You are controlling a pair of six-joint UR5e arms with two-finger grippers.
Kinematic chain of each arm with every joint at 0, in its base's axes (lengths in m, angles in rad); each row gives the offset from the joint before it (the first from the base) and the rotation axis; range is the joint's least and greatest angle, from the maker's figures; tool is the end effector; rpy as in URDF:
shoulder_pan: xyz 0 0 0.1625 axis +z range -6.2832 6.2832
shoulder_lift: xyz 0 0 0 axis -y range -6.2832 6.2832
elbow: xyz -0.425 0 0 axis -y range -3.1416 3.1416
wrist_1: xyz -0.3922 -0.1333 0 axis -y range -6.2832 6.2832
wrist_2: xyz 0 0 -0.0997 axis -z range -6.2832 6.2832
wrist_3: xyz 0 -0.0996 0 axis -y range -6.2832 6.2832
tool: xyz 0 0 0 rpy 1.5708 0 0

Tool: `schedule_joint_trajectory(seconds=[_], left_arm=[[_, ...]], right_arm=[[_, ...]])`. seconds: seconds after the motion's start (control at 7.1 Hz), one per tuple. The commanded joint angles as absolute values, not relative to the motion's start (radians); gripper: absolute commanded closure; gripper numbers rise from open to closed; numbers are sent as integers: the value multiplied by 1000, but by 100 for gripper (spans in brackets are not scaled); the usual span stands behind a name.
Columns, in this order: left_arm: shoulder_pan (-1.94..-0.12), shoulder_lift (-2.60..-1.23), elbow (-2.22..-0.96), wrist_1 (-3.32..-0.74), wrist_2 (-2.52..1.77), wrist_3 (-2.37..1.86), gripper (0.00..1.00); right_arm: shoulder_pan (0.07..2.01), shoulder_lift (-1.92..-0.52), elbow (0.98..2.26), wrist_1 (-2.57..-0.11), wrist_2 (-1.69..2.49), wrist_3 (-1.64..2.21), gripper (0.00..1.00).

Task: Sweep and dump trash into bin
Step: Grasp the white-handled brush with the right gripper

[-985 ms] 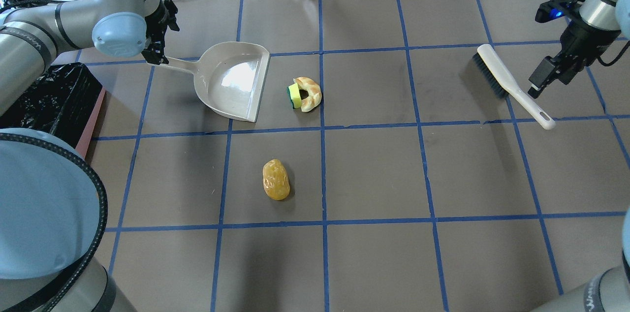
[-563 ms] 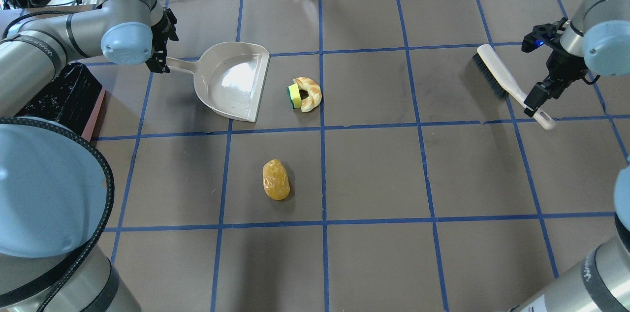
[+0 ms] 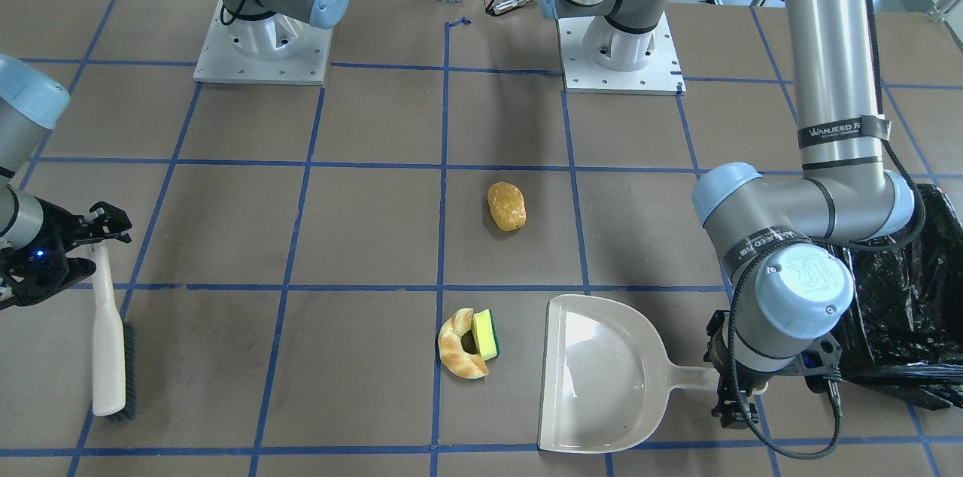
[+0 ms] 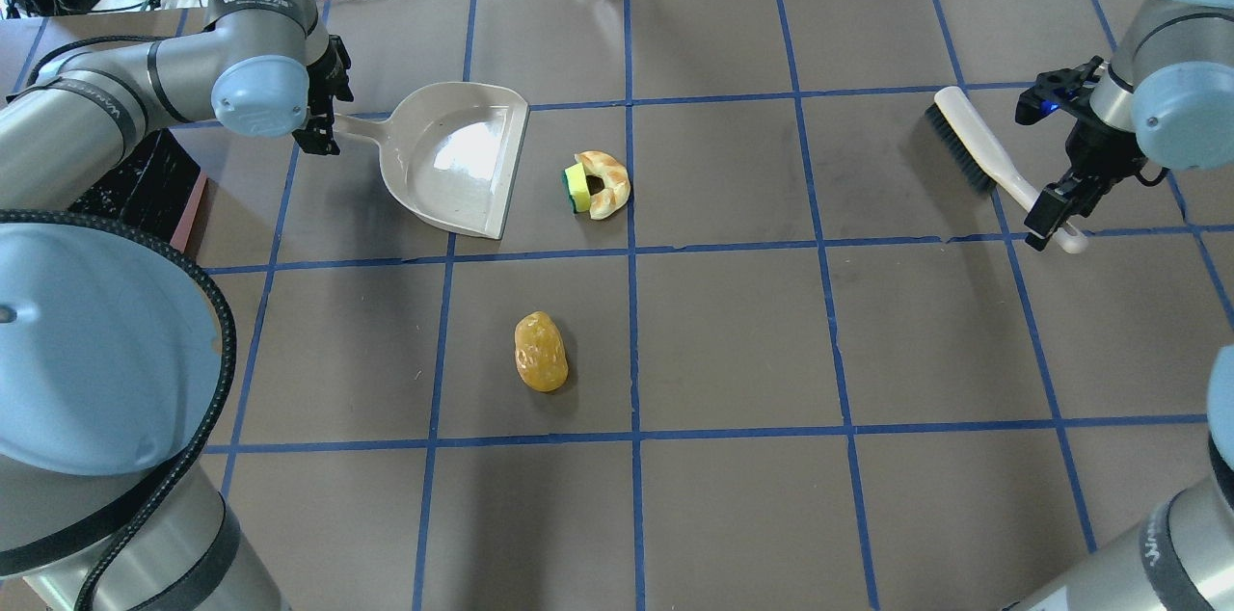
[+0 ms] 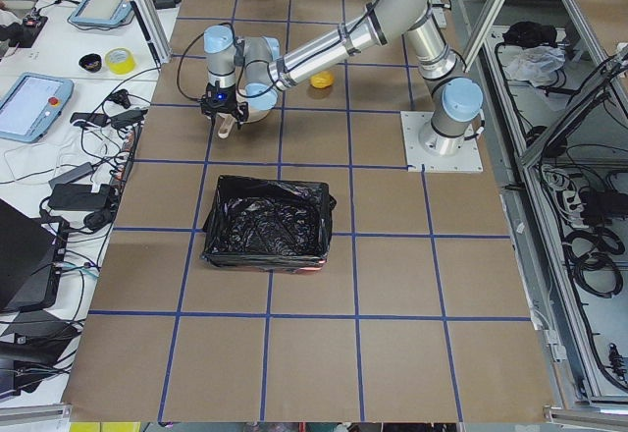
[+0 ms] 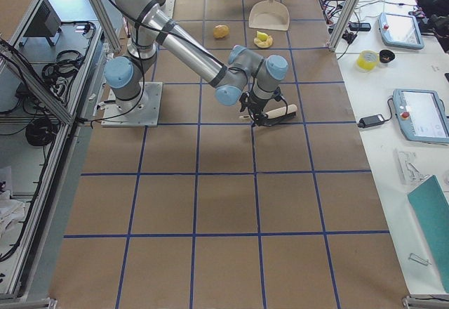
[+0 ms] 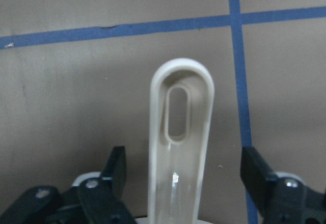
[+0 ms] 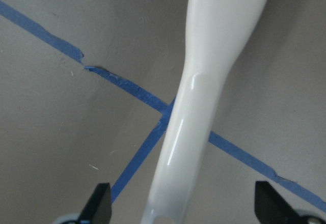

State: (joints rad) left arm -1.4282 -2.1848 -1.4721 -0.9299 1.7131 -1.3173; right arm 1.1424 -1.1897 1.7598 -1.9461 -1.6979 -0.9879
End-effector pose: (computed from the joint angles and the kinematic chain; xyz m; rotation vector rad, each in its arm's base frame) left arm -0.0189 -0.7073 0.2313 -2.0640 2.2859 -0.2828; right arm -0.1257 -0.5658 0.2291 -0.8719 2.9653 0.3573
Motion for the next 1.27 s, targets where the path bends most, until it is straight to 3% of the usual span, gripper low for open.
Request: schedule_joint_trajectory(seconds=[0.0,0.14,0.28,0.42,0.84,1.13], left_arm=[[-1428,-2181,-1473,-933,1701,-1321,100],[-1428,-2166,-1474,-933,1701,-1312,100],[-1430,-2157,-1471,-933,1710,-1318,100],[-1433,-2139,-1470,-934,1712,-1328,100],[-1501,-2112,-1476,-983,1727,-1425,100],[-1531,-2108,-1473,-1101,1780,-1508,100]], right_arm=[[1144,-1192,1770,-1977,-1698,-976,41],[1144,-1192,1769,-1985,-1698,-968,73],[1146,-1187,1764,-1983,-1698,-962,89],[1146,-1190,1761,-1982,-1698,-962,98],[1161,-1193,1683,-1903,-1719,-861,100],[1288,-1231,1631,-1765,-1715,-577,100]])
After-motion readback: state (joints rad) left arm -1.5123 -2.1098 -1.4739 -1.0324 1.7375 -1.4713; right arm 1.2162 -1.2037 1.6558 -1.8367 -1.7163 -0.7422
